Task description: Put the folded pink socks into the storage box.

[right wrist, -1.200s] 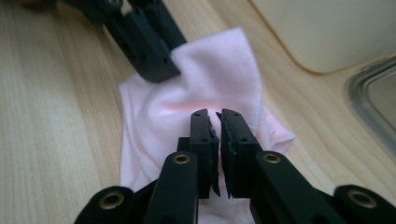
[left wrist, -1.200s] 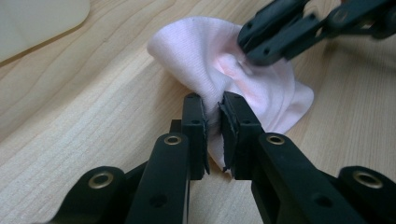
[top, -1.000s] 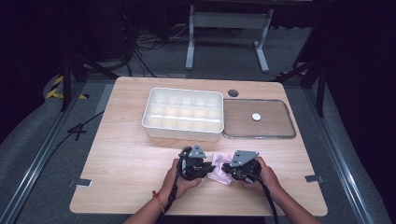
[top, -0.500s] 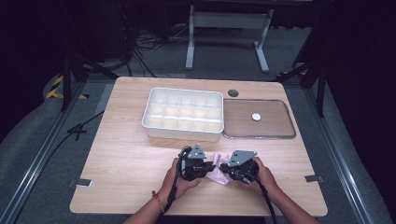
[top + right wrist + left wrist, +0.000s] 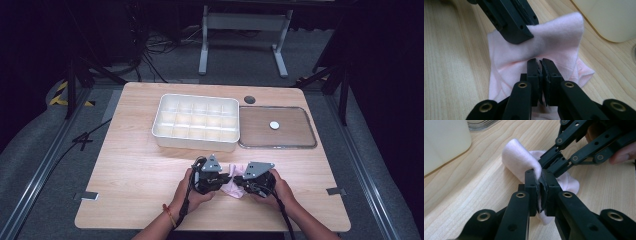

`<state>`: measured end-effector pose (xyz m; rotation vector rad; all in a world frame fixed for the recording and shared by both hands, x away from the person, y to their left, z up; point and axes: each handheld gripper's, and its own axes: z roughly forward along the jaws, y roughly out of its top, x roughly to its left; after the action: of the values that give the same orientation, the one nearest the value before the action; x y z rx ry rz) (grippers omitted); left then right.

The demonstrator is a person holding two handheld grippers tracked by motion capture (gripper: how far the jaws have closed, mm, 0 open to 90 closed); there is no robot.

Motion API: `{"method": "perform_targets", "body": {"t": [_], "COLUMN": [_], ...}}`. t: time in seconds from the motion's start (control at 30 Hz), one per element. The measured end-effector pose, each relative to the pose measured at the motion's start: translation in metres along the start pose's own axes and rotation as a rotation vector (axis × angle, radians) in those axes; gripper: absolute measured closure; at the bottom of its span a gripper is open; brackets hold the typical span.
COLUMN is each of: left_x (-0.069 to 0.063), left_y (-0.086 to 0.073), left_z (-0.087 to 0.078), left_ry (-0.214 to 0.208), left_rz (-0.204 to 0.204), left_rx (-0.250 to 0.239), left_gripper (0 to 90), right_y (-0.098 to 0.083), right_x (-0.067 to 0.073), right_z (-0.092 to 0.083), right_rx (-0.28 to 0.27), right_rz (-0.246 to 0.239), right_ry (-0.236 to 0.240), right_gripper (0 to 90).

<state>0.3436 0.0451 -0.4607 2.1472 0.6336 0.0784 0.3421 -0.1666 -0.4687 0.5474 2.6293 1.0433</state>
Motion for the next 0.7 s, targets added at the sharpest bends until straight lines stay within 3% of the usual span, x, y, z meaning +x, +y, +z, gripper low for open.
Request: {"method": "perform_targets", "body": {"t": [0.2, 0.47, 0.6, 0.7], "left_x": [0.000, 0.002, 0.003, 0.004], "left_y": [0.001, 0.002, 0.002, 0.002], "left_z": [-0.001, -0.007, -0.007, -0.006], "left_ry": [0.009, 0.017, 0.023, 0.016], "left_rz": [-0.003, -0.007, -0.003, -0.014], "left_rx": [-0.004, -0.015, -0.011, -0.013], "left_gripper": [84.8, 84.9, 85.0, 84.9], "right_y": [0.002, 0.001, -0.002, -0.004], "right_x": [0.000, -0.003, -0.007, -0.009], "right_z": [0.004, -0.011, -0.020, -0.017], "right_rx": [-0.028, -0.067, -0.046, -0.009], "right_rz": [-0.001, 0.010, 0.015, 0.023], "right_ry": [0.000, -0.016, -0.030, -0.033], "right_gripper": [83.9, 70.1, 71.6, 74.0]}}
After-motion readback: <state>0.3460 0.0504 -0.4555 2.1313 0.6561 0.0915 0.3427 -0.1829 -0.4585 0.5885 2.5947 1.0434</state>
